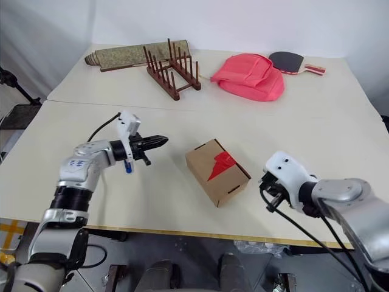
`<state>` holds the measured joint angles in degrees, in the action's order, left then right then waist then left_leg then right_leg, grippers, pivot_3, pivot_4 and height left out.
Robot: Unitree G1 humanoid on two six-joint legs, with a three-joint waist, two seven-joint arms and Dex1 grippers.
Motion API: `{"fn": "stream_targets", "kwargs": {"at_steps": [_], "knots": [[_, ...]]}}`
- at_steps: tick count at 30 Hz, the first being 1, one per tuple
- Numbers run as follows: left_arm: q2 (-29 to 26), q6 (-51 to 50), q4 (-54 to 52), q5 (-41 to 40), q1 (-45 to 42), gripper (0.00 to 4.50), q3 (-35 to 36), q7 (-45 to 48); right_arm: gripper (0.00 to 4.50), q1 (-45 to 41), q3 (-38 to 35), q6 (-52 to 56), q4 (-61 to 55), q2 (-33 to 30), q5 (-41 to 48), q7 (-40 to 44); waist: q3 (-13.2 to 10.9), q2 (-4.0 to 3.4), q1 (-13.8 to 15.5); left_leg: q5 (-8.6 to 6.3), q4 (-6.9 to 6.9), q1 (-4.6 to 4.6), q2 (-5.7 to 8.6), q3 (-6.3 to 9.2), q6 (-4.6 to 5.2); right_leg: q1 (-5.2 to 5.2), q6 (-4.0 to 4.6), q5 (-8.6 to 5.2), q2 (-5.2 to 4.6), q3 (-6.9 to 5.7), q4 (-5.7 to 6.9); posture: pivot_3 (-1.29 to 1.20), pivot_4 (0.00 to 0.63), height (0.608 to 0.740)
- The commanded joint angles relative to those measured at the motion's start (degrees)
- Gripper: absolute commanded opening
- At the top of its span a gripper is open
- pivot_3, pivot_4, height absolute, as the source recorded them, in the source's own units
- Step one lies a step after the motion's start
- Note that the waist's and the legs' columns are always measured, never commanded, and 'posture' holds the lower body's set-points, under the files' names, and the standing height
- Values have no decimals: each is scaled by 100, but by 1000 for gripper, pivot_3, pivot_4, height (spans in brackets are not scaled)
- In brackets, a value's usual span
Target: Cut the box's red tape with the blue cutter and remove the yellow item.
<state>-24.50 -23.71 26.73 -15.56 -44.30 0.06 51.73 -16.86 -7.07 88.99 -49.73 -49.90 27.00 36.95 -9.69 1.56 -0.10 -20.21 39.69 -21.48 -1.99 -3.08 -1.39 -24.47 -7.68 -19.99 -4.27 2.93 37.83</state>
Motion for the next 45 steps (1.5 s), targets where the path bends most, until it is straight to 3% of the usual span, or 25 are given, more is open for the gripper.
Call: {"fn": "stream_targets", "kwargs": {"at_steps": [1, 8, 17, 21, 24, 27, 35, 37, 42, 45], "knots": [[268, 374, 495, 104, -495, 35, -382, 619, 0, -106, 29, 342, -359, 552, 123, -370, 0, 1, 7, 0, 7, -3, 4, 2, 1, 2, 0, 0, -1, -4, 0, 0, 150, 740], [263, 23, 201, 53, -464, 35, -961, 1693, 0, 9, -52, 351, -551, 861, 372, -704, 0, 0, -16, 5, 4, -4, 17, 1, 11, -2, -1, 0, -12, -5, 3, 0, 150, 740], [232, 93, 168, 165, -283, 35, -734, 1238, 0, 553, -391, 351, -799, 839, 535, -886, 0, 0, 4, 3, 6, -5, 19, 13, 17, 2, -6, 3, -19, -8, 4, 0, 150, 740], [100, 402, 436, 187, -441, 35, -378, 763, 0, 1020, -1048, -75, -611, 387, 463, -591, -1, 1, 9, 1, 7, -9, 20, 13, 24, 2, -7, 4, -20, -9, 0, 0, 150, 740], [-101, 464, 341, 279, -506, 622, -183, 414, 601, 1314, -1905, -1037, 87, -130, 330, -72, -1, 2, 2, 0, 8, -9, 22, 10, 26, 2, -12, 7, -19, -9, -1, 0, 150, 740], [-249, -388, -308, -9, -419, 1517, -20, 280, 1604, 1243, -2263, -2005, 917, -555, 384, 556, -2, 3, -6, -1, 11, -7, 25, 0, 33, 4, -19, 10, -20, -2, -3, 0, 150, 740], [125, -2278, -3475, -652, 802, 3940, 725, -1489, 4330, 185, -1719, -4276, 2930, -527, 636, 1973, -2, 2, -10, -1, 10, 4, 6, 0, 37, 8, -48, 26, -23, 27, 0, 0, 150, 740], [359, -2515, -4118, -659, 1114, 4425, 891, -2077, 4500, -8, -1429, -4614, 3402, -600, 614, 2369, -2, 2, -8, -2, 17, 3, 7, -2, 38, 10, -54, 30, -26, 30, -2, 0, 150, 740], [1156, -3005, -5452, -247, 1931, 4425, 1160, -3791, 4500, -696, -893, -5372, 4434, -429, 752, 3319, -2, 2, -2, -4, 29, 4, 10, -13, 45, 16, -67, 37, -34, 40, -7, 0, 150, 740], [1744, -3404, -5853, 443, 2266, 4425, 1233, -5139, 4500, -943, -280, -5906, 5083, -574, 291, 3911, -3, 4, 2, -4, 33, 10, 11, -16, 47, 24, -70, 40, -34, 42, -12, 0, 150, 740]]}}
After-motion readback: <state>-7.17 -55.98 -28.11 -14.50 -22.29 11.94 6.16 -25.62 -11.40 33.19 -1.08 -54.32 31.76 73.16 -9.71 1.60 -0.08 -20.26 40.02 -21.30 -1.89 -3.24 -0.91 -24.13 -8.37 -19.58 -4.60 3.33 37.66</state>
